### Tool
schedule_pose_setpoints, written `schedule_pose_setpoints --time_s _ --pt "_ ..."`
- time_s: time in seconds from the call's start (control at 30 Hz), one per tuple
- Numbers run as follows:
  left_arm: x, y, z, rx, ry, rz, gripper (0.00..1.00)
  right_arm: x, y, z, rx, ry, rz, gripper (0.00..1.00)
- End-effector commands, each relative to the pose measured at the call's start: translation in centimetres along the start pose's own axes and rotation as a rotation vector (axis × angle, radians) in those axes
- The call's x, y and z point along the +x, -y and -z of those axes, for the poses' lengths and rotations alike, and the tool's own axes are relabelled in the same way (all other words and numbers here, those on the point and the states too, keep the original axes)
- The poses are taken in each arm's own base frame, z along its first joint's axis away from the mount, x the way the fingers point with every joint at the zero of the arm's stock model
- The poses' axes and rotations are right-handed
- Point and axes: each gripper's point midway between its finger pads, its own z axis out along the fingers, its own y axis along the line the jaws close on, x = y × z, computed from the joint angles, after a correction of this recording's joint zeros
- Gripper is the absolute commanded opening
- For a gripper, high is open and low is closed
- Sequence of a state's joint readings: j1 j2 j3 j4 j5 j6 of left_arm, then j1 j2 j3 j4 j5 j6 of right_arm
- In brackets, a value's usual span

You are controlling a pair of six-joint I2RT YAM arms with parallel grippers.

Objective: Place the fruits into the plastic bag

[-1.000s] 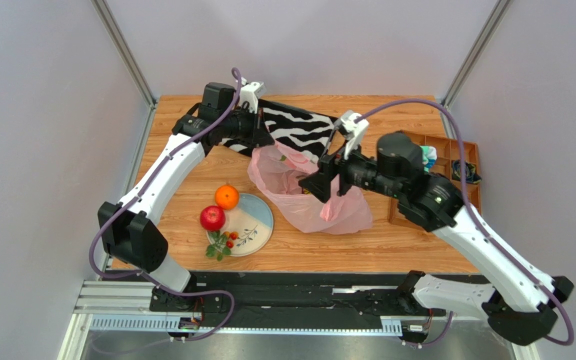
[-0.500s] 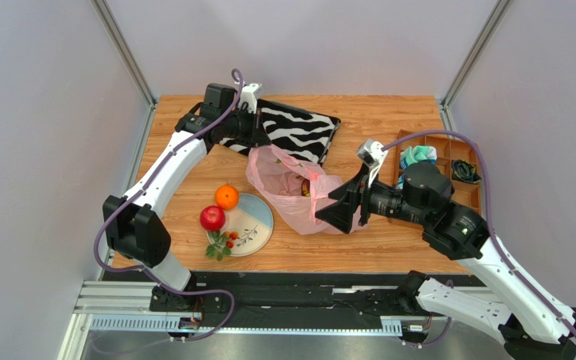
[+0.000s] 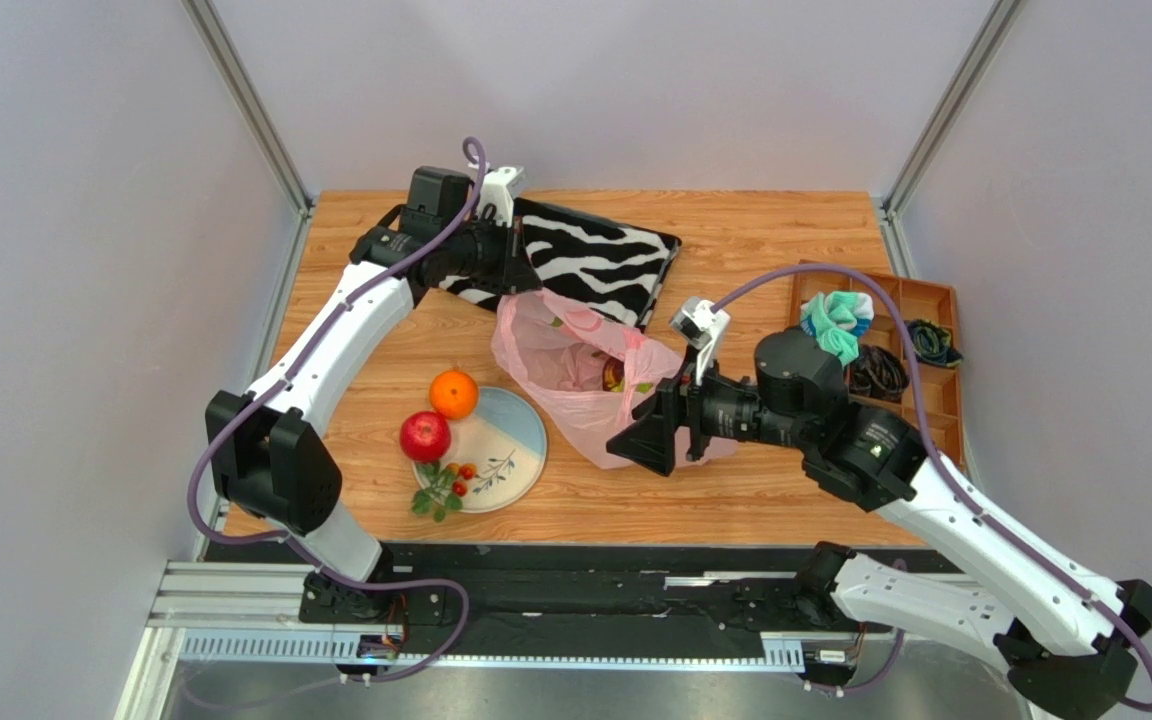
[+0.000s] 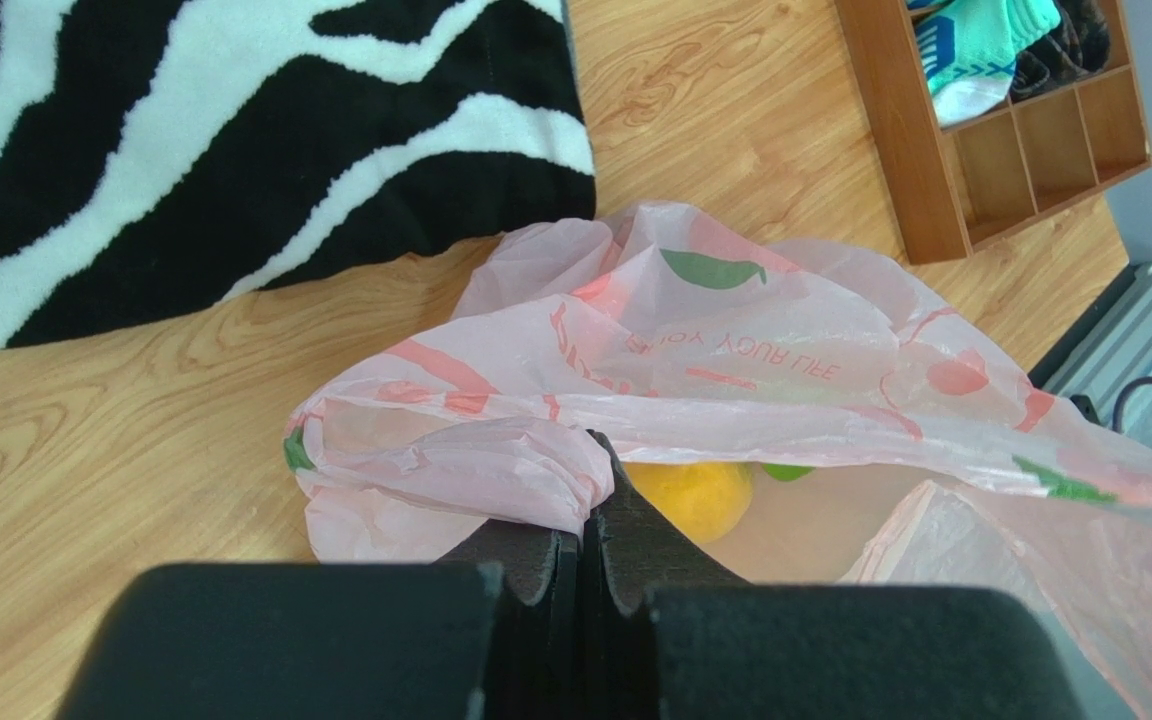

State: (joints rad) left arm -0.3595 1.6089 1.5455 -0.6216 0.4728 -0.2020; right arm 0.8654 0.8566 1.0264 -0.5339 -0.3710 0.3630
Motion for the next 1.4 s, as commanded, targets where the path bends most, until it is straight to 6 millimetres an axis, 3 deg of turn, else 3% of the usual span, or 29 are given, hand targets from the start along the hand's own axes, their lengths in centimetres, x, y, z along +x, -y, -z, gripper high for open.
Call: schedule_pose_setpoints --time_s 0.0,0.2,0.3,0.53,0.7,0.73,0.83,0.87,0.93,0.97,1.17,1.37 --pt "-0.8 0.5 1.0 0.004 0.031 -0.021 0.00 -1.5 1.4 -1.9 0.073 0.076 0.023 0.73" --pt "-0.9 0.9 1.2 0.024 0.039 -0.024 0.00 -2.7 3.5 -3.8 0.223 0.133 0.056 0.72" --pt "-1.0 1.2 1.2 0.040 0.042 -0.027 0.00 -3.3 4.4 -4.3 0.296 0.165 0.063 0.56" --pt "-1.6 1.7 2.0 0.040 0.079 -0.053 0.00 -3.9 8.5 -3.5 0.546 0.195 0.063 0.50" --pt "-2.0 2.2 2.6 0.050 0.096 -0.077 0.02 -3.7 9.9 -3.5 0.615 0.197 0.071 0.46" --pt "-2.0 2.3 2.7 0.051 0.096 -0.084 0.06 -3.7 10.2 -3.5 0.630 0.197 0.075 0.40" --pt "-2.2 2.3 3.5 0.027 0.099 -0.119 0.31 -4.0 10.7 -3.3 0.664 0.207 0.084 0.15" --pt "-2.3 2.2 3.8 0.018 0.103 -0.129 0.43 -4.1 10.7 -3.2 0.670 0.209 0.087 0.11" --pt "-2.5 2.1 4.4 -0.007 0.111 -0.153 0.53 -4.5 10.9 -2.8 0.688 0.220 0.094 0.03" --pt "-2.5 2.1 4.7 -0.014 0.113 -0.163 0.60 -4.6 10.9 -2.7 0.694 0.221 0.101 0.02" --pt "-1.7 0.7 6.4 -0.125 0.094 -0.171 0.77 -5.0 11.0 -2.2 0.708 0.231 0.118 0.00" --pt "-1.2 0.1 8.8 -0.207 0.138 -0.151 0.84 -4.9 11.3 -2.0 0.719 0.236 0.120 0.00"
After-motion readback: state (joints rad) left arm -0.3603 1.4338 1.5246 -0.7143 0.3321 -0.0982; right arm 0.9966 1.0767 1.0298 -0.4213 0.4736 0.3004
